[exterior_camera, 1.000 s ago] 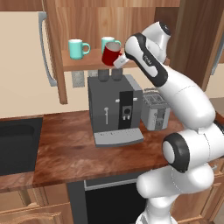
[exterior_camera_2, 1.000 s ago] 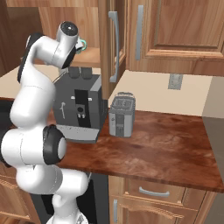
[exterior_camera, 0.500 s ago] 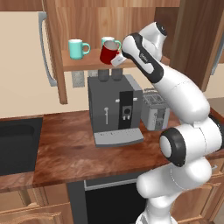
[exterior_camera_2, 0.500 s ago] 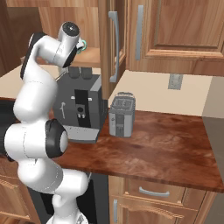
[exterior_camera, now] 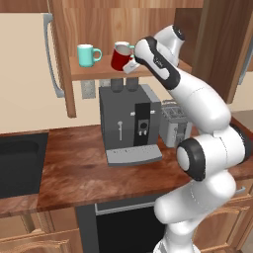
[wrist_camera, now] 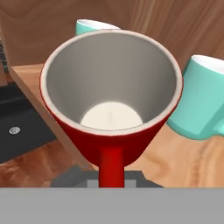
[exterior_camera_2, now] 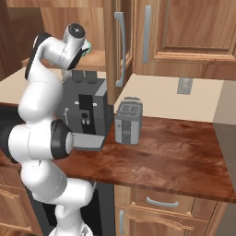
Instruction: Pick the mug on the counter and place it in the cabinet with the handle facing the right, like the mugs already inside.
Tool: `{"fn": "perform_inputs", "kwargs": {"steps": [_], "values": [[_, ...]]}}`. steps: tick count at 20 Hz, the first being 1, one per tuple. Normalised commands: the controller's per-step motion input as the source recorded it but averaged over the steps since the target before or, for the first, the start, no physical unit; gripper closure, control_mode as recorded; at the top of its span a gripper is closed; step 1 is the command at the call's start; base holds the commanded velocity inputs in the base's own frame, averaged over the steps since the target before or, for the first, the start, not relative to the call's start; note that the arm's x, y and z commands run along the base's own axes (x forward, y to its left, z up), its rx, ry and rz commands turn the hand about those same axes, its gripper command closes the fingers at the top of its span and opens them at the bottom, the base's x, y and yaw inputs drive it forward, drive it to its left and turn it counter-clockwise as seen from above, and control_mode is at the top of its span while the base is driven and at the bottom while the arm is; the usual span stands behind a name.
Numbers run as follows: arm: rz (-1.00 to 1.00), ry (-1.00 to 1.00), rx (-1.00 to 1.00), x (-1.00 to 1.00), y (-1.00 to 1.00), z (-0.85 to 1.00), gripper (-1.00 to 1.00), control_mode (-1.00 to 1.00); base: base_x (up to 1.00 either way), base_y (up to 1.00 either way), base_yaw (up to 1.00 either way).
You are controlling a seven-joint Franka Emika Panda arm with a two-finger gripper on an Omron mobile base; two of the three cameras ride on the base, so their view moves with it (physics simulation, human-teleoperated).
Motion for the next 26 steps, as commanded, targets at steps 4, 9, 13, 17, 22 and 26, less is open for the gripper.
{"fn": "perform_inputs", "kwargs": {"steps": [4,9,13,17,22,26], "values": [[0.00,0.00,0.01,0.22,0.03,0.00,1.00,-1.00,0.00,0.00,0.00],[0.03,0.01,0.01,0.20,0.02,0.00,1.00,-1.00,0.00,0.00,0.00],[0.06,0.01,0.00,0.15,0.01,0.02,1.00,-1.00,0.00,0.00,0.00],[0.08,0.00,0.00,0.11,0.01,0.02,1.00,-1.00,0.00,0.00,0.00],[0.09,0.00,0.00,0.07,0.00,0.04,1.00,-1.00,0.00,0.00,0.00],[0.08,0.00,0.00,0.06,0.02,0.04,1.00,-1.00,0.00,0.00,0.00]]}}
